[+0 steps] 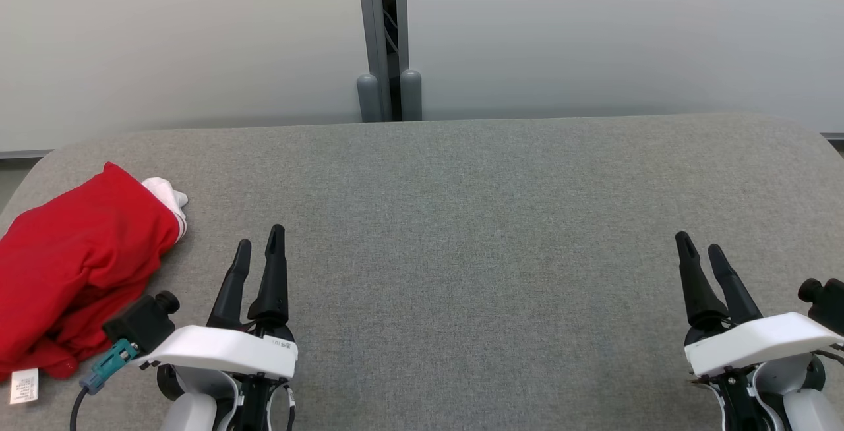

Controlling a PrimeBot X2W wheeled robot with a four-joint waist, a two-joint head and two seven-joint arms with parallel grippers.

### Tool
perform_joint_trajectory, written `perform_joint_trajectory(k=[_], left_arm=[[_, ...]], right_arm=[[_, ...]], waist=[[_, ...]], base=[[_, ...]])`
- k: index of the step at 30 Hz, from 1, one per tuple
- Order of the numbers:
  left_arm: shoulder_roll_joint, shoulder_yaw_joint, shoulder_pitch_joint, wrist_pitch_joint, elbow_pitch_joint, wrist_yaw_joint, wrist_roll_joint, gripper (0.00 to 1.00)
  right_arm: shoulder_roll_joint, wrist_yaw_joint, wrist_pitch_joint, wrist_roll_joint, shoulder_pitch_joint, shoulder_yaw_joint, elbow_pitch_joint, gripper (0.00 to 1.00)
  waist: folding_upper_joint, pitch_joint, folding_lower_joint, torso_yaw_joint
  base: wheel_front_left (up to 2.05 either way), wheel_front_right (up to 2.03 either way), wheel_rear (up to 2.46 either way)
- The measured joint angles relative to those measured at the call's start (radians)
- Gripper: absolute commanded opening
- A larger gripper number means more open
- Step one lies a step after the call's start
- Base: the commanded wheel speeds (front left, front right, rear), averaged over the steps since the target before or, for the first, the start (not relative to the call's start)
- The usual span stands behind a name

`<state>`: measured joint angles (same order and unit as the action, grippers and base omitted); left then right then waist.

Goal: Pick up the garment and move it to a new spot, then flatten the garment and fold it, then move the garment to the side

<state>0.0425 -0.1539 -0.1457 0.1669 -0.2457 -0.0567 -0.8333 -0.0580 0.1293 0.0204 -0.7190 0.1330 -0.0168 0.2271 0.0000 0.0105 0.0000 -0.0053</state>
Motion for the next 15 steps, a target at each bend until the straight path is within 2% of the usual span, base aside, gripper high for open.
perform_joint_trajectory(k=[15], left_arm=[[0.001, -0.007, 0.02, 0.02, 0.038, 0.023, 0.171, 1.0]], right_arm=[[0.006, 0.0, 0.06, 0.169, -0.017, 0.0, -0.023, 1.0]], waist=[[0.0, 0.002, 0.0, 0.0]], base=[[0.0, 0.0, 0.0]])
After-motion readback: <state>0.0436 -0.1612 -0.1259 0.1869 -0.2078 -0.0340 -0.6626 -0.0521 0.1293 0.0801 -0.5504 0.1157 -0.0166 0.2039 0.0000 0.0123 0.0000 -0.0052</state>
